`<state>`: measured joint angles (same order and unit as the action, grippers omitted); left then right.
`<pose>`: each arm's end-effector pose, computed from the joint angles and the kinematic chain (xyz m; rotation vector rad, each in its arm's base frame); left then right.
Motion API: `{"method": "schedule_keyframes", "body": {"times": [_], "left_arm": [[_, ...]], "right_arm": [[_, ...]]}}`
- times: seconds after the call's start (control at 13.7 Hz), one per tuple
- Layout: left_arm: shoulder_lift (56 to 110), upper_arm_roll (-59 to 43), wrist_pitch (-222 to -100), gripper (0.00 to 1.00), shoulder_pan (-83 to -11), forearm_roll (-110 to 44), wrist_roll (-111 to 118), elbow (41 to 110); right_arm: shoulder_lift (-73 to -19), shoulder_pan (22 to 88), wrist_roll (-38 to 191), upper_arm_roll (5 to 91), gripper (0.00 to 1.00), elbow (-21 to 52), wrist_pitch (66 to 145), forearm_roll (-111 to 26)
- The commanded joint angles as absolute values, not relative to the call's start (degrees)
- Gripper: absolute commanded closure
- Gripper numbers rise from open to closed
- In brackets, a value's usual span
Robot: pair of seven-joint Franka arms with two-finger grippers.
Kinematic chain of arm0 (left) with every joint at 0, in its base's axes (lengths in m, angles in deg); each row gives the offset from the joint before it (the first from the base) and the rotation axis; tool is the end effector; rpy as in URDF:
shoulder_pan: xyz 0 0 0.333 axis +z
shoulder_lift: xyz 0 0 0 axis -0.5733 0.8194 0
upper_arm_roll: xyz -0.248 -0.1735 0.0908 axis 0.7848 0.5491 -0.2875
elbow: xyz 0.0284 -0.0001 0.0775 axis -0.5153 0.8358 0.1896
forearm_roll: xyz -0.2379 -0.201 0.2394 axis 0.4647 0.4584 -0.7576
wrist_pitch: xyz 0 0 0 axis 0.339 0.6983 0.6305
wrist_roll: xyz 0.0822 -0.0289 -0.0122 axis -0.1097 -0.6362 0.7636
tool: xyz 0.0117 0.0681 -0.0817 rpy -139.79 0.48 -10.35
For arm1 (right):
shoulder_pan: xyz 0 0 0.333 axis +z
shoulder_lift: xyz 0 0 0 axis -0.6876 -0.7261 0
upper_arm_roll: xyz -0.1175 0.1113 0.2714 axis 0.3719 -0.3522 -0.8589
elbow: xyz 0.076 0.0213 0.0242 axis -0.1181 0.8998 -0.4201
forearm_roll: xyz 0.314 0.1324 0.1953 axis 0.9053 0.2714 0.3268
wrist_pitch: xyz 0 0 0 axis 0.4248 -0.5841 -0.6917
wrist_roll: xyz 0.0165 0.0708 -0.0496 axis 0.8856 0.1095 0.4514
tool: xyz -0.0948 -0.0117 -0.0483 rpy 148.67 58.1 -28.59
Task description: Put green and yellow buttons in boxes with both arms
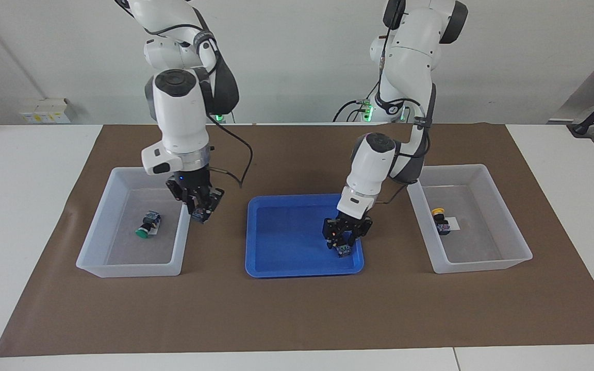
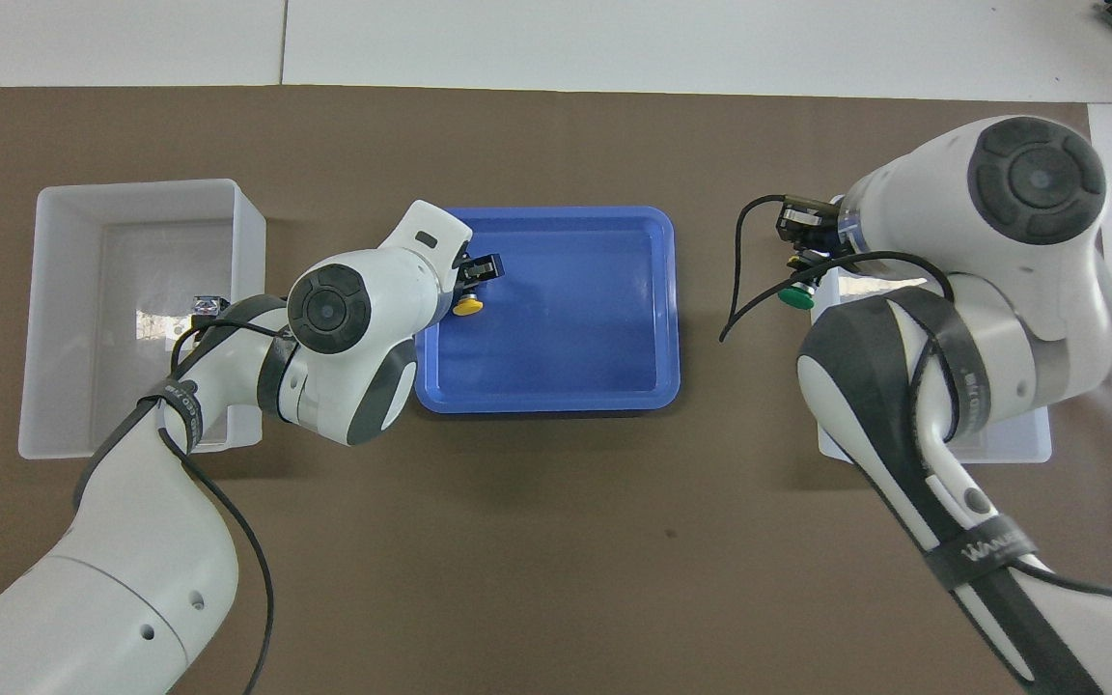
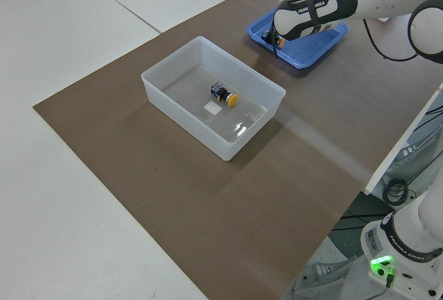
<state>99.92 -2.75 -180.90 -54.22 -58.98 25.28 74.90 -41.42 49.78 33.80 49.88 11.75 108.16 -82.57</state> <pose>0.5942 -0.3057 0.3044 2.8315 0.2483 0.4522 0.6228 0.1160 0.4844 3.0300 -0.5256 0.3230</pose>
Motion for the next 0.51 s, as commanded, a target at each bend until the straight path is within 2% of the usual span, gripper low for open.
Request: {"method": "schedule_keyframes", "body": {"times": [0.0,0.22,0.44], "left_arm": [[99.75,-3.33,-183.13,0.43,-54.67,-59.24,25.92,76.57],[99.75,-3.33,-184.97,0.62,-54.58,-59.24,25.83,77.88],[99.75,-3.33,-184.98,0.87,-54.40,-59.24,25.40,77.89]], "right_arm": [[-38.29,44.95,44.53,49.30,1.00,16.49,107.67,-80.11],[-35.65,41.87,56.41,49.30,1.00,24.04,109.85,-79.85],[-35.38,38.62,67.38,49.30,1.00,28.80,115.20,-79.59]]}}
